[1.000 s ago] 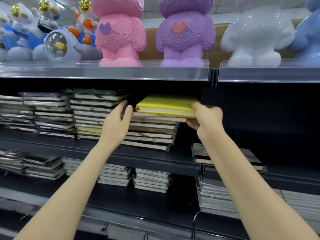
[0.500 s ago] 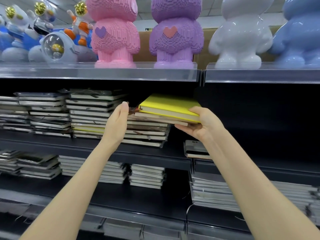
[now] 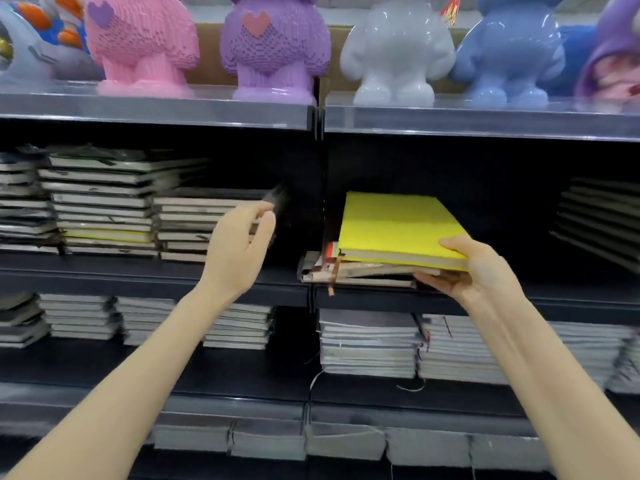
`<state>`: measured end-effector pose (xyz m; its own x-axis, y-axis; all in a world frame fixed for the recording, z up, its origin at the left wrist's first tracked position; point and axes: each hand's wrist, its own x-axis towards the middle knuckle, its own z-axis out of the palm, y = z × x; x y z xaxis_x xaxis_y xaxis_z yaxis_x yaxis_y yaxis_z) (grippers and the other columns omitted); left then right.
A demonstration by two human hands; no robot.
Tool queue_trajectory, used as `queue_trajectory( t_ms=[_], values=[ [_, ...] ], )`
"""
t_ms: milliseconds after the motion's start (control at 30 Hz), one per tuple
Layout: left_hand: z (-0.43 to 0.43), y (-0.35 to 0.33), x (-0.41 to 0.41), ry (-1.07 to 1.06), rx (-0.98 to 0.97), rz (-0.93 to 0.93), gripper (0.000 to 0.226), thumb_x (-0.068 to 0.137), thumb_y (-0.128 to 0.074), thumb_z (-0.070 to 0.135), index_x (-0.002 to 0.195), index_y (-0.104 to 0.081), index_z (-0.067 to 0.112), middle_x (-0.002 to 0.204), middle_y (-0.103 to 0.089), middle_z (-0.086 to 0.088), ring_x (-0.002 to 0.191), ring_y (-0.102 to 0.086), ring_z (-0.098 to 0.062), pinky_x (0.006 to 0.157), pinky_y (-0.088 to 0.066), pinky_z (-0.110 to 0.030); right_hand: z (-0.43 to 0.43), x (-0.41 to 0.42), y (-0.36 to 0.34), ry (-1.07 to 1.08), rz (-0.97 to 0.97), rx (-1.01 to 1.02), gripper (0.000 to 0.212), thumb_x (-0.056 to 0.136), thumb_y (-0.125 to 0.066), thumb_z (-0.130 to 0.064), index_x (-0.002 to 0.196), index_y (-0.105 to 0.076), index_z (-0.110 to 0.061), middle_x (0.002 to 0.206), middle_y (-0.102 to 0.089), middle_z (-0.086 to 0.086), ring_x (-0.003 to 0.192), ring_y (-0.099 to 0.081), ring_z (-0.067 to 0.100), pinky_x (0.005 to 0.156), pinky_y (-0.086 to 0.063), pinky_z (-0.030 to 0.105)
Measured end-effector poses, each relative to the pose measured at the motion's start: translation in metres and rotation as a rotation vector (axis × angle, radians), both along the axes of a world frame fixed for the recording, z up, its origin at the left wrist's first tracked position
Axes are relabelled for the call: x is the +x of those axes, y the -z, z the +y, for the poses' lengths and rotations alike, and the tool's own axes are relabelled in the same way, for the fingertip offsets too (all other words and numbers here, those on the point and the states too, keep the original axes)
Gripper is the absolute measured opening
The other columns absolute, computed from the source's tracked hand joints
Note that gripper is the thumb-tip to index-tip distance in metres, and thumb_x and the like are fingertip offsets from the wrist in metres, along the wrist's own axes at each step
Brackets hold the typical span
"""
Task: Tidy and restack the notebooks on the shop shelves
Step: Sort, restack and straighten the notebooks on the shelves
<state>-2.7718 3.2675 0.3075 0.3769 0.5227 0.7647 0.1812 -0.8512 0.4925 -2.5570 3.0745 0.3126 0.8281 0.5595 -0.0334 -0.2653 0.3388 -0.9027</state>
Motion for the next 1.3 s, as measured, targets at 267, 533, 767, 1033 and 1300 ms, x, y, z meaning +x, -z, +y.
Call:
queue_trajectory(
  t_ms=[267,533,767,1033,1300],
  values=[
    [-0.027,0.032,0.082,0.024,-0.009,0.329,0.04,0.1,-0.041,0.034,0.134,-0.051,0.016,0.133,-0.054,0.0,0.125,-0.045,-0.016,0.1,-0.033,-0.025,-0.049,0.082,0.008,0.022,-0.004,-0.132,0.008,0.087,-0.059,-0.004,0.093,-0.054,-0.007,0.095,-0.059,0.015,0.082,-0.062,0.031,0.058,-0.058,0.045],
    [-0.034,0.035,0.133,0.015,-0.009,0.685,0.049,0.098,-0.03,0.05,0.142,-0.039,0.03,0.148,-0.04,0.004,0.135,-0.035,-0.019,0.108,-0.031,-0.032,-0.075,0.151,0.008,0.06,0.005,-0.211,0.006,0.088,-0.057,-0.004,0.092,-0.053,-0.007,0.095,-0.058,0.015,0.081,-0.061,0.031,0.055,-0.057,0.045],
    [-0.029,0.03,0.145,-0.052,0.017,0.818,0.046,0.097,-0.026,0.056,0.132,-0.05,0.04,0.143,-0.046,0.01,0.131,-0.04,-0.017,0.102,-0.036,-0.031,-0.082,0.179,0.004,0.029,-0.209,-0.6,0.03,0.084,-0.068,-0.021,0.106,-0.063,-0.001,0.073,-0.067,0.012,0.059,-0.066,0.023,0.04,-0.051,0.024],
    [-0.023,0.035,0.15,-0.101,0.005,0.862,0.047,0.098,-0.027,0.053,0.143,-0.034,0.041,0.155,-0.027,0.004,0.144,-0.02,-0.022,0.117,-0.011,-0.046,-0.07,0.172,0.0,0.181,-1.021,-1.138,0.063,0.082,-0.063,-0.051,0.131,-0.055,-0.013,0.131,-0.057,0.012,0.122,-0.051,0.033,0.096,-0.044,0.04],
    [-0.063,0.02,0.183,0.179,-0.006,0.596,0.043,0.1,-0.031,0.042,0.14,-0.044,0.028,0.147,-0.041,0.003,0.139,-0.03,-0.014,0.115,-0.02,-0.035,-0.072,0.164,0.01,-0.077,-1.257,-1.085,0.08,0.056,-0.034,-0.089,0.127,-0.049,-0.054,0.146,-0.041,-0.017,0.137,-0.034,0.011,0.109,-0.033,0.037]
  ],
)
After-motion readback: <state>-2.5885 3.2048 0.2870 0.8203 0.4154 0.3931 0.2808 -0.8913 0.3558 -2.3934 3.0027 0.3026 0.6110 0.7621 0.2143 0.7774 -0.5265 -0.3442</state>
